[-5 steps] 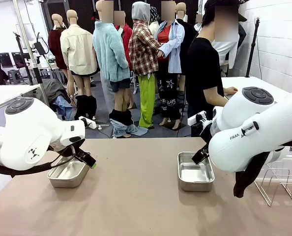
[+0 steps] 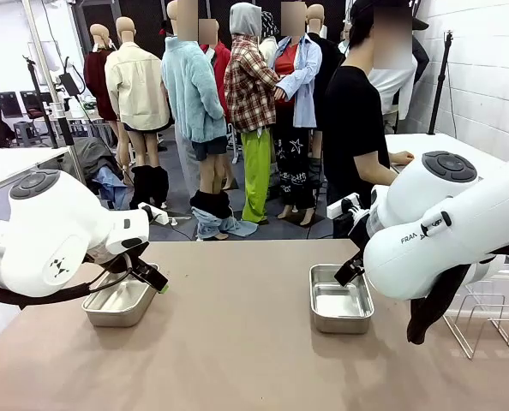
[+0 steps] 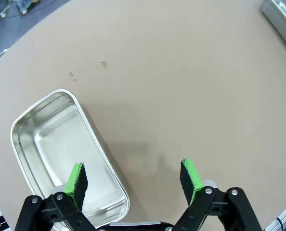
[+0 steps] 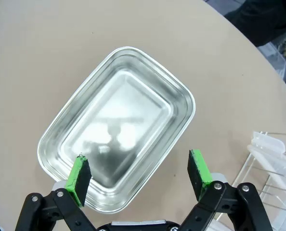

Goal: Place the bread in airtight containers.
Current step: Lift both Airtight Container.

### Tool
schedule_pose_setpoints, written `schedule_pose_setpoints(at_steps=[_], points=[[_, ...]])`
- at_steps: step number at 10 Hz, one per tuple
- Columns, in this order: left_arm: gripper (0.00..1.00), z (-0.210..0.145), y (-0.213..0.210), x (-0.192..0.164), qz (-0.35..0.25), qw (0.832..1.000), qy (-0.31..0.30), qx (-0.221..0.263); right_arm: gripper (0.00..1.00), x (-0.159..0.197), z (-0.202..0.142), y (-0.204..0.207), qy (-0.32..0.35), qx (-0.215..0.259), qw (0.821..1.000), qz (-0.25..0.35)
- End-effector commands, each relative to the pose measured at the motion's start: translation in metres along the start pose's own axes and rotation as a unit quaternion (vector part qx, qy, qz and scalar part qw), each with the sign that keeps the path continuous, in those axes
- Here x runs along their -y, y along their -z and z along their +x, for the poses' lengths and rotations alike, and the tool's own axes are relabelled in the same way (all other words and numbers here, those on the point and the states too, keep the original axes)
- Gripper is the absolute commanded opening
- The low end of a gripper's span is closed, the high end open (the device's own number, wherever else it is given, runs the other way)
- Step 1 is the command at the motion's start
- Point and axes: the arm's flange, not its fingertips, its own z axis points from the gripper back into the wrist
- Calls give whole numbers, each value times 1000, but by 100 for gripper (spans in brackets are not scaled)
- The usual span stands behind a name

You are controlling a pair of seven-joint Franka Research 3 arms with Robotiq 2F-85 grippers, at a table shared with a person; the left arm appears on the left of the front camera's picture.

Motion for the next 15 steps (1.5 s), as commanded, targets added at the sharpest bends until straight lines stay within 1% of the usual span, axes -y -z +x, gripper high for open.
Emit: schedule_pose_setpoints(at_steps=[1, 4, 6, 7, 8, 9, 10, 12, 13, 14, 15], points=[[100, 0, 0, -2, 0, 1000, -2, 0, 100, 0, 0, 0, 0, 0, 1000, 0], [100, 0, 0, 0, 0, 1000, 0, 0, 100, 0, 0, 0, 0, 0, 1000, 0], [100, 14, -47, -15, 35, 997, 11, 63, 100, 18, 23, -35, 10, 30, 999, -37], [100, 16, -72, -29, 49, 995, 11, 84, 100, 35, 27, -58, 17, 46, 997, -67], [100, 13, -94, -50, 63, 994, 7, 93, 100, 61, 19, -89, 45, 59, 992, -99], [100, 6, -109, -76, 78, 993, 6, 90, 100, 90, 3, -116, 87, 66, 985, -135], [100, -2, -118, -105, 81, 993, -18, 86, 100, 121, -22, -142, 122, 64, 976, -170], [100, -17, -123, -158, 72, 994, -43, 74, 100, 180, -88, -185, 211, 56, 949, -226], [100, -25, -120, -180, 80, 993, -71, 59, 100, 207, -131, -204, 264, 62, 931, -245], [100, -28, -116, -192, 80, 993, -70, 53, 100, 225, -166, -217, 300, 59, 917, -256], [100, -30, -113, -201, 74, 993, -73, 51, 100, 240, -194, -220, 324, 49, 911, -250]])
